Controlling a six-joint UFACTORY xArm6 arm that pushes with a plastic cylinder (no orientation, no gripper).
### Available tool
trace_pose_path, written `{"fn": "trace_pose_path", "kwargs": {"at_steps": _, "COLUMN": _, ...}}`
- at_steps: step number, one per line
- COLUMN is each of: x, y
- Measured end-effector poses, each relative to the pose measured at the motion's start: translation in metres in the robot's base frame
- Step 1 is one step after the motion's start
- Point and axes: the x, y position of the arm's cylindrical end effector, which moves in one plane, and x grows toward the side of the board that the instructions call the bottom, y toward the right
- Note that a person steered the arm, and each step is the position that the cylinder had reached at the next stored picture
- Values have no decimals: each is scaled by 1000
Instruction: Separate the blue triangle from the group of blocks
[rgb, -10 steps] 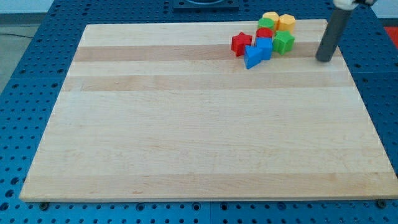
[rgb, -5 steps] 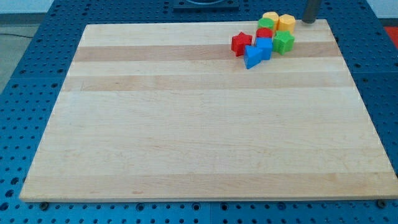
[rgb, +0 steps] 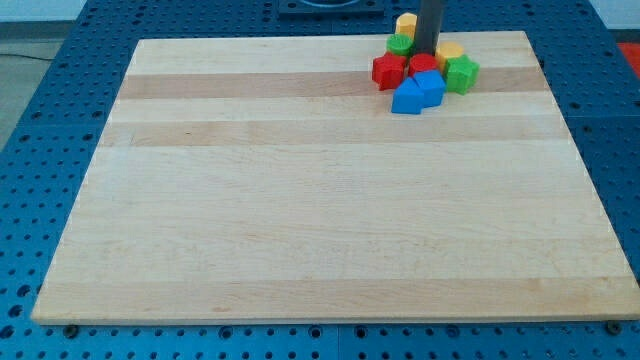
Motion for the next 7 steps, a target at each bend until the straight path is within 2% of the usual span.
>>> {"fn": "trace_pose_path", "kwargs": {"at_steps": 2, "x": 27, "y": 34}}
{"fn": "trace_pose_path", "kwargs": {"at_steps": 3, "x": 52, "y": 22}}
{"fn": "trace_pose_path", "kwargs": {"at_steps": 4, "x": 85, "y": -13}}
{"fn": "trace_pose_path", "kwargs": {"at_steps": 5, "x": 93, "y": -22}}
{"fn": "trace_pose_path", "kwargs": {"at_steps": 7, "x": 65, "y": -47}}
